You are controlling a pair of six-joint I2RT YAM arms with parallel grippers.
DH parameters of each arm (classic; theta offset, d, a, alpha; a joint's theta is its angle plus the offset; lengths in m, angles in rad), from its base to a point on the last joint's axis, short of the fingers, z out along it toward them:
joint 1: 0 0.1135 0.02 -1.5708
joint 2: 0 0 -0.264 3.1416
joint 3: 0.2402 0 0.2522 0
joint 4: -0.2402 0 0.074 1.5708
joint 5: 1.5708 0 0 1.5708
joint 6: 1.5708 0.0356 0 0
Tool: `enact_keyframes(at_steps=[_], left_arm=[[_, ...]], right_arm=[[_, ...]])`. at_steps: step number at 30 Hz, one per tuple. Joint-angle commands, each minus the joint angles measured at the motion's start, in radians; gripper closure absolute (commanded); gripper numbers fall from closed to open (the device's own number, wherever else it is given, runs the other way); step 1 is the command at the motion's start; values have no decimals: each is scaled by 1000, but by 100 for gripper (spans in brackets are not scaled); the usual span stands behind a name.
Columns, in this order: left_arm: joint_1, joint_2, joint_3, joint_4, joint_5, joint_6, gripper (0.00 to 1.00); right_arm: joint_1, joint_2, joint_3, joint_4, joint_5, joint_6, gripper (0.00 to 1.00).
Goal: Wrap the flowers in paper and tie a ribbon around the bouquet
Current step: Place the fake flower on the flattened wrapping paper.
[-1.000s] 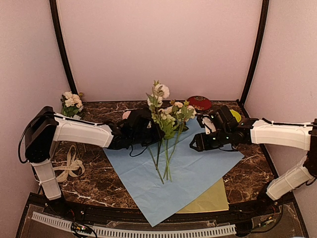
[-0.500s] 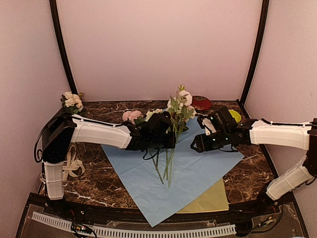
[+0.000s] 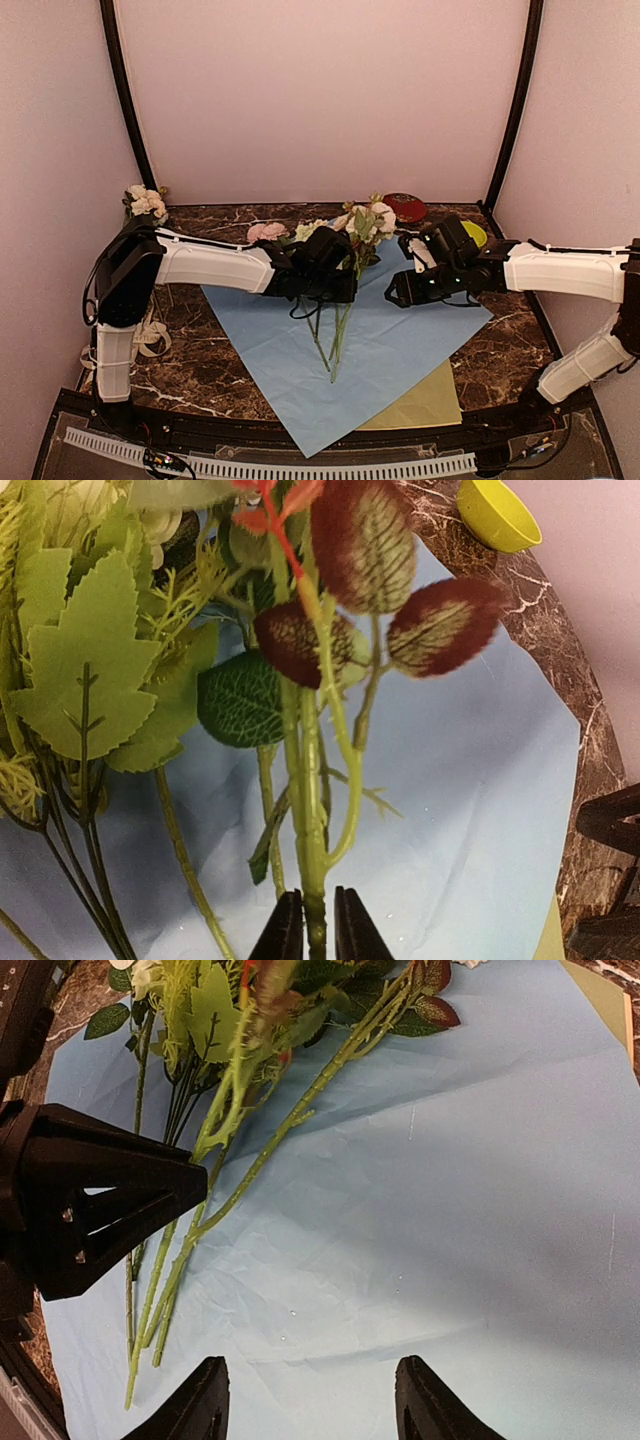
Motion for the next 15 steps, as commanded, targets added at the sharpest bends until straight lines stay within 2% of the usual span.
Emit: enact_keyframes(at_steps=[1,4,10,15], left_arm=[[8,0,19,-20,36,9,85],[8,-1,15,-17,46,10,78],[8,-26,16,-35,44,28,76],[10,-101,11,-67,38,107,73]], right_arm=[[8,25,2,17,22,-1,43],[7,56,8,18,26,-3,43],[8,120,23,29,31,-5,42],[7,163,38,35,58,-18,42]])
